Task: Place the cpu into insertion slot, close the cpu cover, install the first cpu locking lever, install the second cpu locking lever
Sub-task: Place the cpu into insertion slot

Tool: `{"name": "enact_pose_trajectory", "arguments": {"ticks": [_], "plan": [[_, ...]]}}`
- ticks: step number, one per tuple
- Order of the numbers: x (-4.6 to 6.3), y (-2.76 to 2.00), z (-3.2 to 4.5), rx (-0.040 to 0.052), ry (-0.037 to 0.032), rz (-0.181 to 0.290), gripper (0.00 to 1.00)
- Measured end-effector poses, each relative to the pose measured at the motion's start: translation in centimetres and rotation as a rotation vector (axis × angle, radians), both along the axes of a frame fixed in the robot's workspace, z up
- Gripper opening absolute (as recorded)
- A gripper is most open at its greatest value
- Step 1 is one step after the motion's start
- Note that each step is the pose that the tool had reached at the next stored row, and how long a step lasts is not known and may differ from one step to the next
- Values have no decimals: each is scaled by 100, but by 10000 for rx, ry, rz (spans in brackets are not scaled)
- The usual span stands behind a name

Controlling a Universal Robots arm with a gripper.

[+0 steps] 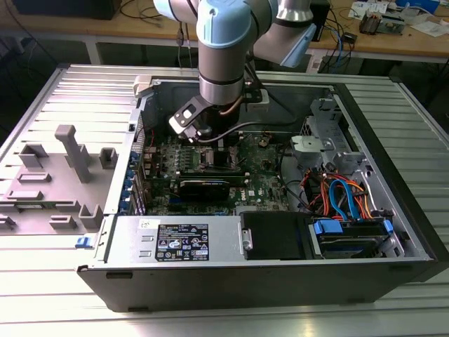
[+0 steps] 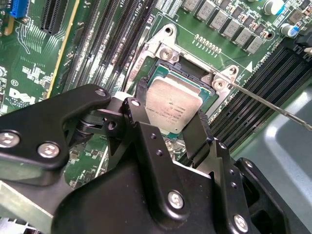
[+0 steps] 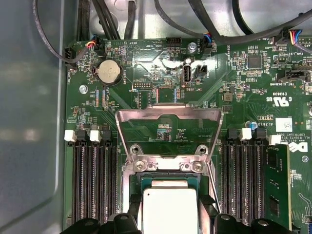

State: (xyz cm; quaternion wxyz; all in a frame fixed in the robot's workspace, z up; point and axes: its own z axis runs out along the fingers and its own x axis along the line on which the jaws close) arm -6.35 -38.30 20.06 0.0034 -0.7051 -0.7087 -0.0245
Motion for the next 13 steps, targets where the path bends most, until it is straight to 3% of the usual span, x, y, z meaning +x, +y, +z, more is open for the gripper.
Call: {"name": "enact_pose_trajectory", "arguments": {"ticks": [13], "plan": [[3,1,3,-1,1,-183,54]]}}
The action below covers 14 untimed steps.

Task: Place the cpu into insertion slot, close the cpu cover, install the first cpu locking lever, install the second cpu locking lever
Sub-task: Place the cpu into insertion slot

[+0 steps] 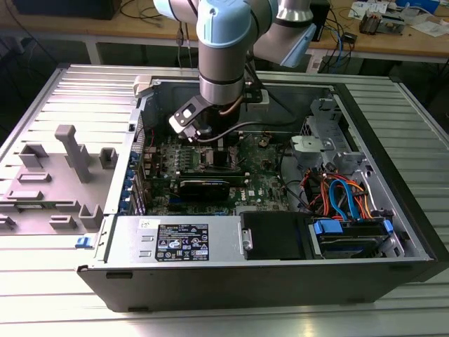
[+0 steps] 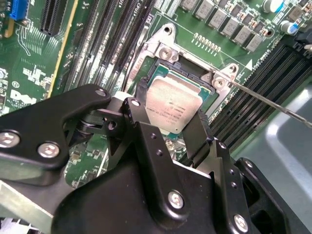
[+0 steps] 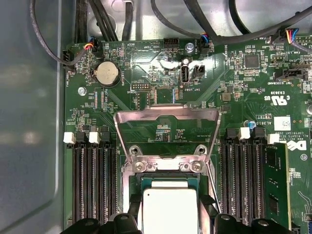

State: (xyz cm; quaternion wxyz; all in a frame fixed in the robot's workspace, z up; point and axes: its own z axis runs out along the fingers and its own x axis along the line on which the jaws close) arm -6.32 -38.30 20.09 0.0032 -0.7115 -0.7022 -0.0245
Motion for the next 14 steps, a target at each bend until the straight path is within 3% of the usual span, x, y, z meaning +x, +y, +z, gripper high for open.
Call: {"name": "enact_pose_trajectory", "arguments": {"ticks": [14], "plan": [[10,14,-30,-1,0,38,54]]}}
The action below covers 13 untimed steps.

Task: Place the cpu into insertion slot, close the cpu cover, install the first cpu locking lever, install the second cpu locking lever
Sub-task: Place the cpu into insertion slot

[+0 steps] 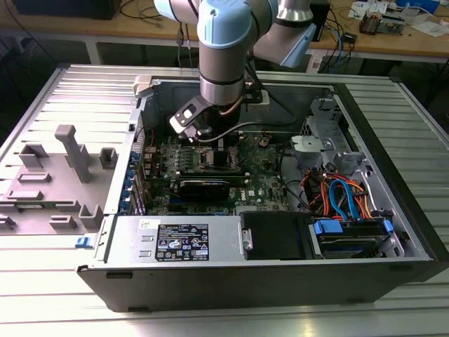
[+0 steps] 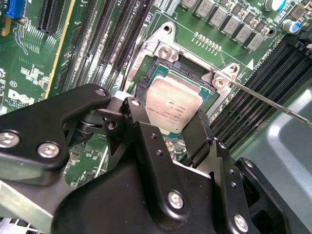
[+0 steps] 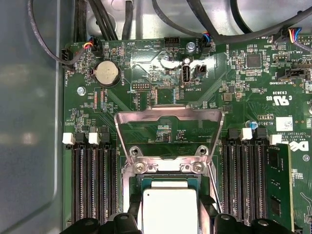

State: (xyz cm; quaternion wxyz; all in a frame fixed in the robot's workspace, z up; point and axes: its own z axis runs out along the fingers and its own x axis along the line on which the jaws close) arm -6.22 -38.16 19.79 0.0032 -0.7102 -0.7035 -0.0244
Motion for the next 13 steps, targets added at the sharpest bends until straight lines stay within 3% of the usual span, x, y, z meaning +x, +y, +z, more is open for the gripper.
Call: {"name": "enact_pose_trajectory", "arguments": {"ticks": [10,13], "plan": [[-1,0,26,7,-1,0,54],[-7,-7,22,57,0,2,54]]}}
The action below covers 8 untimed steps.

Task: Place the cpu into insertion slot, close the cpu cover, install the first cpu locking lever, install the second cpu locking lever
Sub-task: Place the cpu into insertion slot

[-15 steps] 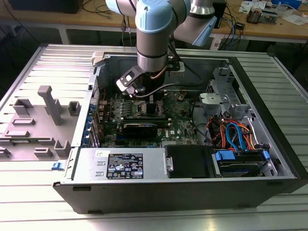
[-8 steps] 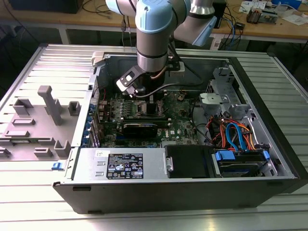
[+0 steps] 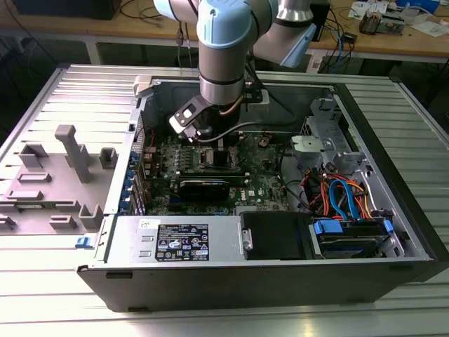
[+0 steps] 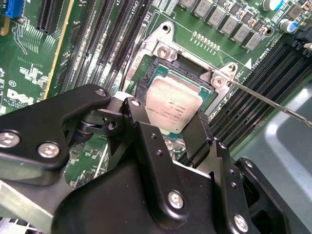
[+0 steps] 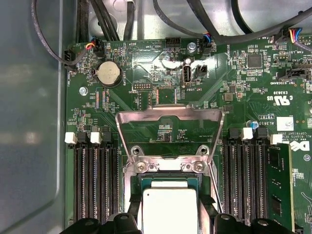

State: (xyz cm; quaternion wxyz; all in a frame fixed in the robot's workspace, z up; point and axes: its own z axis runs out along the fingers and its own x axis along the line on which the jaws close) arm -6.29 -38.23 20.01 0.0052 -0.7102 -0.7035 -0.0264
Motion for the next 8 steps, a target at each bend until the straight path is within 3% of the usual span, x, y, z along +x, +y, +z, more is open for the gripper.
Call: {"name": "enact_pose_trajectory", "arguments": {"ticks": [8], "plan": [[0,-10,-26,2,3,2,54]]}}
